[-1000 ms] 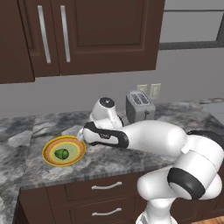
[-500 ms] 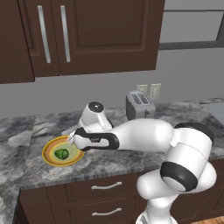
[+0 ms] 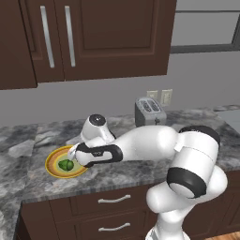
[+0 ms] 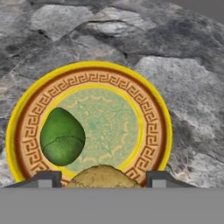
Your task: Pick the avocado and bread from the counter and place them on the plate. Then pick the jam from the cabinet and place it next to the plate. Lastly close the cabinet door.
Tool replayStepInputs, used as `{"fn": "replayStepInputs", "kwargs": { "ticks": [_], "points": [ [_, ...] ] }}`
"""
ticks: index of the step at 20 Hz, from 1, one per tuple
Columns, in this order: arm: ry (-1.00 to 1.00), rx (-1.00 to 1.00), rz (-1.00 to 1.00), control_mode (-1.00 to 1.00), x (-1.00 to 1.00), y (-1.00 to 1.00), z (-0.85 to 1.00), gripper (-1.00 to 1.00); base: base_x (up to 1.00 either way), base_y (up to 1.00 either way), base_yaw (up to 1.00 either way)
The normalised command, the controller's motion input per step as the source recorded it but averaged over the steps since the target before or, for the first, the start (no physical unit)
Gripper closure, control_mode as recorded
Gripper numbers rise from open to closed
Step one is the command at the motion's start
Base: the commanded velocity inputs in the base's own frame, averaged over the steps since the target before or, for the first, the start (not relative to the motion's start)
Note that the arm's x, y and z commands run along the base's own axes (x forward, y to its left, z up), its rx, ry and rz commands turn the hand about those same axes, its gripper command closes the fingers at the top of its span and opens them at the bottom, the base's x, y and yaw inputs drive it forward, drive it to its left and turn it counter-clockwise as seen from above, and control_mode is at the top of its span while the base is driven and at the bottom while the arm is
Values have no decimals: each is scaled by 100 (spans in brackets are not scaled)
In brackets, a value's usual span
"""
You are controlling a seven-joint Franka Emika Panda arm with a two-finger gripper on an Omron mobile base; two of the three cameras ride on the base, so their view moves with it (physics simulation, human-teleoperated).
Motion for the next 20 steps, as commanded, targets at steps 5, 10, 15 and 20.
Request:
{"fn": "replayStepInputs", "kwargs": {
  "ticks": [5, 10, 15, 20],
  "points": [
    [0, 0, 0, -100, 4, 0, -6, 100, 0, 0, 0],
    [0, 0, 0, -100, 9, 0, -14, 100, 0, 0, 0],
    [0, 0, 0, -100, 6, 1, -12, 100, 0, 0, 0],
    [0, 0, 0, -100, 4, 9, -8, 100, 0, 0, 0]
  ]
}}
